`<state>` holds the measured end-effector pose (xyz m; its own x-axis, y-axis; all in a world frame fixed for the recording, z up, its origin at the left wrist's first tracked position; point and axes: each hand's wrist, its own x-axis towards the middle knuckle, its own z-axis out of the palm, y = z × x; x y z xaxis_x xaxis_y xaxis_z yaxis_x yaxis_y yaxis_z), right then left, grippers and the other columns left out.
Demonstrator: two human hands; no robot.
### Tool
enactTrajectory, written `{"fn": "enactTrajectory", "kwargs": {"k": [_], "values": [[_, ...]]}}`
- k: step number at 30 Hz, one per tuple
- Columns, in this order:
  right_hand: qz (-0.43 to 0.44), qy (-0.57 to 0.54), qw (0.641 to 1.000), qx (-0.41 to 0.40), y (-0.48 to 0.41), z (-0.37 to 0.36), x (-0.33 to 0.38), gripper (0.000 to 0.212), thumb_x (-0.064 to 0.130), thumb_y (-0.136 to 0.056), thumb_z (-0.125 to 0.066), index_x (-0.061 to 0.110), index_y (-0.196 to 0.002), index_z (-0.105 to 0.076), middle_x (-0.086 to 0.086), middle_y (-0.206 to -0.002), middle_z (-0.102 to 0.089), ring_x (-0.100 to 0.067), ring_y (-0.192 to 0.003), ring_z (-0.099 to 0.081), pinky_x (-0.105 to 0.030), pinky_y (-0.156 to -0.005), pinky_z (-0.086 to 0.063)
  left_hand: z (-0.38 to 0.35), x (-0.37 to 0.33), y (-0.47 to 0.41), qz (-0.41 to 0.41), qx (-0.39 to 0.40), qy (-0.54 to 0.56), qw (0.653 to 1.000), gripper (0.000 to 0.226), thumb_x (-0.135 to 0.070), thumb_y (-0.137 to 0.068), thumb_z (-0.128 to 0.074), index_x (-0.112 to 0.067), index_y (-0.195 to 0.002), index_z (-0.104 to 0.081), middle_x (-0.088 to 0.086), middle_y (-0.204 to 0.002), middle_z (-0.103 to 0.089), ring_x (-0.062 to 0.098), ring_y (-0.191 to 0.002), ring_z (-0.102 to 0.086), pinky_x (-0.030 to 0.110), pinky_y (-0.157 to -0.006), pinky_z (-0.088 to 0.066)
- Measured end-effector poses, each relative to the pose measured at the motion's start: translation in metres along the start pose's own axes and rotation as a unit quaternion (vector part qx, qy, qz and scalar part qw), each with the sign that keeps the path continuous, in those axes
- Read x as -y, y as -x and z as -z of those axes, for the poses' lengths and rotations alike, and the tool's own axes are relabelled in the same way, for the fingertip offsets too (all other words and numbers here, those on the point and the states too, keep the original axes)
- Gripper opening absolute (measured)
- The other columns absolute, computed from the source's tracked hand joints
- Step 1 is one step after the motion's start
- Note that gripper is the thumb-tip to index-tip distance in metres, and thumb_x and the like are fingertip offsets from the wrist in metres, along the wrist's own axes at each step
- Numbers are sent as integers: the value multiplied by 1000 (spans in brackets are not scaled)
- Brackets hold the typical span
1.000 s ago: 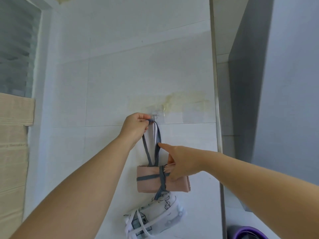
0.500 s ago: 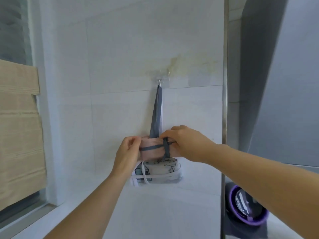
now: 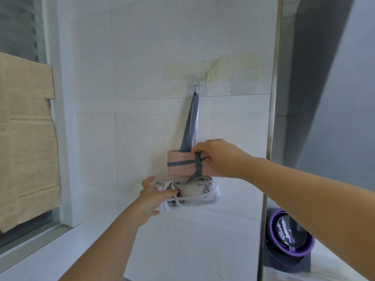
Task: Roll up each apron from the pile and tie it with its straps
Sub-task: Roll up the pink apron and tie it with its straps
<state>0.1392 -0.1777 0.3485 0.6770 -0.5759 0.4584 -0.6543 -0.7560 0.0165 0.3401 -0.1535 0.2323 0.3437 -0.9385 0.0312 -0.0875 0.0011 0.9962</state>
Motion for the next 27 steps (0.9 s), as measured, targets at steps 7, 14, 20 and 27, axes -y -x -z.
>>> {"fn": "enactTrajectory", "kwargs": {"k": [7,14,20,27], "values": [[-17,-16,1000,17,-1,-2,2,46,2,-88,-43,22,-128,-55,-7,-120,-60,-26,-107,-55,-38,-91,-48,-11,2,-3,-76,76,-30,994,34,-9,-90,-63,-17,-121,-49,15,-130,-54,25,-112,-55,40,-98,-43],[-9,-54,998,-6,9,-6,5,43,9,-88,-49,19,-130,-55,-8,-120,-60,-25,-108,-55,-34,-94,-45,6,0,-9,-123,59,-75,988,35,-11,-92,-61,2,-121,-47,6,-103,-51,16,-92,-50,31,-78,-37],[-6,59,998,-37,8,-29,-6,48,12,-96,-44,30,-141,-42,-3,-125,-50,-24,-111,-42,-30,-91,-39,-2,-6,-1,-157,19,-73,985,45,-7,-94,-57,-32,-127,-40,-19,-108,-54,-1,-95,-54,23,-78,-43],[12,129,987,-96,26,-32,-4,53,23,-97,-48,32,-146,-30,-5,-147,-32,-28,-132,-30,-37,-104,-28,-3,-9,18,-154,-31,-143,977,80,-19,-93,-61,-22,-153,-8,6,-155,-17,18,-139,-28,28,-102,-29]]}}
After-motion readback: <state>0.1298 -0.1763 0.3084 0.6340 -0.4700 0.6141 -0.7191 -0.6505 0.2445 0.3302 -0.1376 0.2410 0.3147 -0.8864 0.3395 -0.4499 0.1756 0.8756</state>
